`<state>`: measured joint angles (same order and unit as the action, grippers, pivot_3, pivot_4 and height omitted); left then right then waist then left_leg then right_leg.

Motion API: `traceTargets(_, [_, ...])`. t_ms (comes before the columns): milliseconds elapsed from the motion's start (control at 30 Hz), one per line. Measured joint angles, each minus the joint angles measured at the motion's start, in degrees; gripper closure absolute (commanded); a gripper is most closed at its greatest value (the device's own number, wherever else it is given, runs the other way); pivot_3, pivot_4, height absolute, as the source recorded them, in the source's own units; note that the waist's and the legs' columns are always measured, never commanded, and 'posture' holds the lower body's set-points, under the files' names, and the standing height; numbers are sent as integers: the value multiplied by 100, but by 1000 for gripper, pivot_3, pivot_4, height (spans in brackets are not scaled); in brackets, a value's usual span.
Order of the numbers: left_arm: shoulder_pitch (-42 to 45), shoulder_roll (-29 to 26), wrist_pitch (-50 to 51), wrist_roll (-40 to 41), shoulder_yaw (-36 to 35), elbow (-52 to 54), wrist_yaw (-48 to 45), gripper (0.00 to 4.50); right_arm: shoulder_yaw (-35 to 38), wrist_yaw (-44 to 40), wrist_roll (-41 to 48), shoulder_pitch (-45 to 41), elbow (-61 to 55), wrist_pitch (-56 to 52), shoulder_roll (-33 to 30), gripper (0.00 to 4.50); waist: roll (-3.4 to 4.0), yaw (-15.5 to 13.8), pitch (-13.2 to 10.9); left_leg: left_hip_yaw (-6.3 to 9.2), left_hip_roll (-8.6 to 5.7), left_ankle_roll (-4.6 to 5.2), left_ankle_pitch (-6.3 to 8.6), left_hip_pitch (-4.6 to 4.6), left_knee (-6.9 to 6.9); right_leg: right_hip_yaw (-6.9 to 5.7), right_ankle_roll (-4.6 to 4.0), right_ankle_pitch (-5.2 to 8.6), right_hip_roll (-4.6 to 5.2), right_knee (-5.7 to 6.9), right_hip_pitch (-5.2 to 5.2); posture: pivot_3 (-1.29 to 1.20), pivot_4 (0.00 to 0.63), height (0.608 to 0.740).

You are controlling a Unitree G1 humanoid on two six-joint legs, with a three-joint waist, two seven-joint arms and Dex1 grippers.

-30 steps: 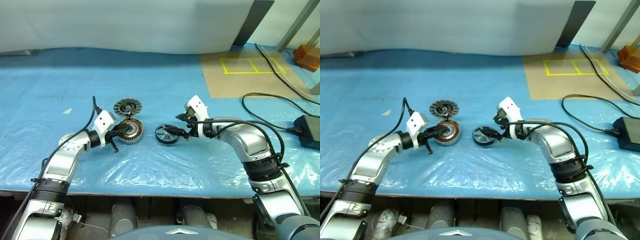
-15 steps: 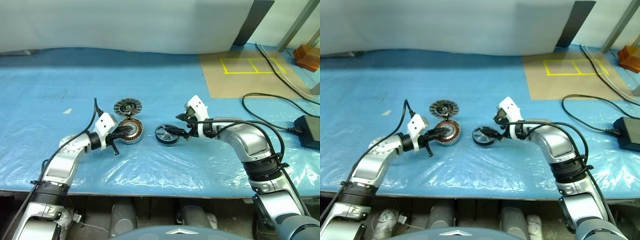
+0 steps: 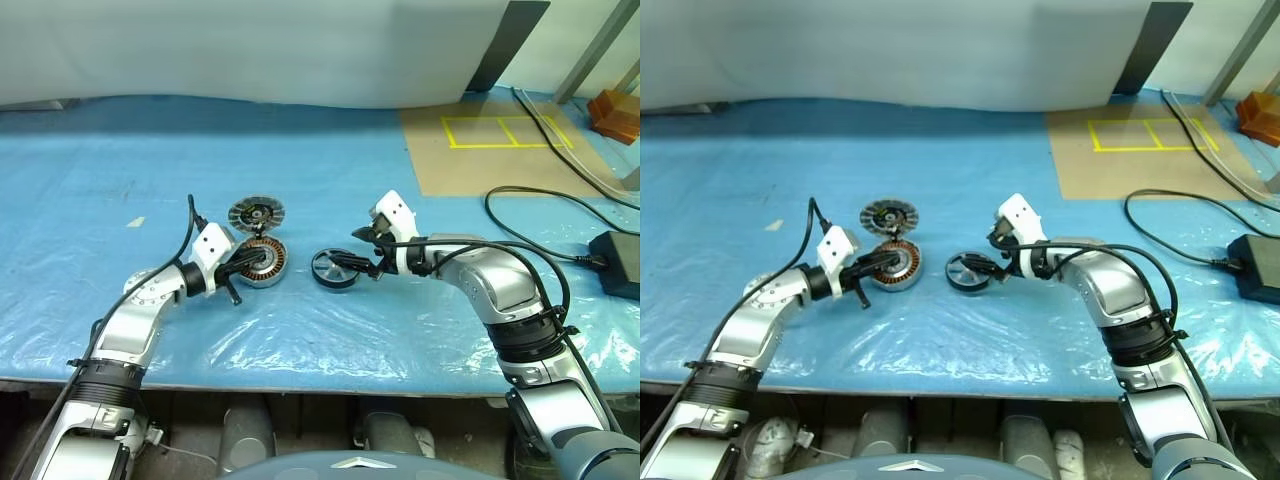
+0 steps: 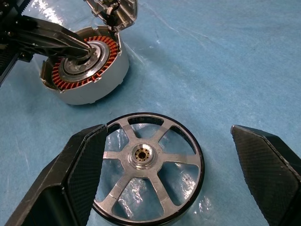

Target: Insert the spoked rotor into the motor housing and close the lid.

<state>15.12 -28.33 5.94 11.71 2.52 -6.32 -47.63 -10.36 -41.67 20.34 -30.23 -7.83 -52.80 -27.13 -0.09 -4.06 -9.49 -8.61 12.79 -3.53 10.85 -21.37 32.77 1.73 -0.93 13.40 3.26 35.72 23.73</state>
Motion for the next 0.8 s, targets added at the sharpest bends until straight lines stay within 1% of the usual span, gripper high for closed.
traceTargets(233, [-78, 193, 62, 54, 45, 124, -20, 4475, 0, 25, -1, 1, 13, 28, 8, 96, 0, 0, 0, 0, 1, 0, 0, 0, -1, 0, 0, 0, 0, -1, 1, 0, 150, 740])
traceTargets(400, [-142, 181, 109, 81, 43, 203, -74, 4475, 0, 41, -1, 1, 15, 28, 43, 96, 0, 1, 0, 0, 0, 0, 0, 0, -1, 1, -1, 1, 0, -1, 0, 0, 150, 740])
traceTargets(567, [-158, 89, 108, 92, 5, 197, -87, 4475, 0, 44, -3, 1, 35, 38, 50, 96, 0, 1, 0, 0, 0, 0, 0, 0, -1, 0, -1, 1, 0, -1, 0, 0, 150, 740])
traceTargets(700, [-156, -147, 149, 147, -44, 174, -211, 4475, -2, 39, -13, 1, 65, 106, 58, 96, 0, 8, 0, 0, 1, 0, 0, 1, -2, 0, 0, 0, -1, -1, 2, 0, 150, 740])
traceTargets(800, [-158, -350, 227, 259, -283, 106, -240, 4475, -2, 15, -16, 1, 134, 194, 53, 96, 0, 12, 0, 0, 2, 0, 0, 0, -2, 0, -1, 1, -2, -1, 3, 0, 150, 740])
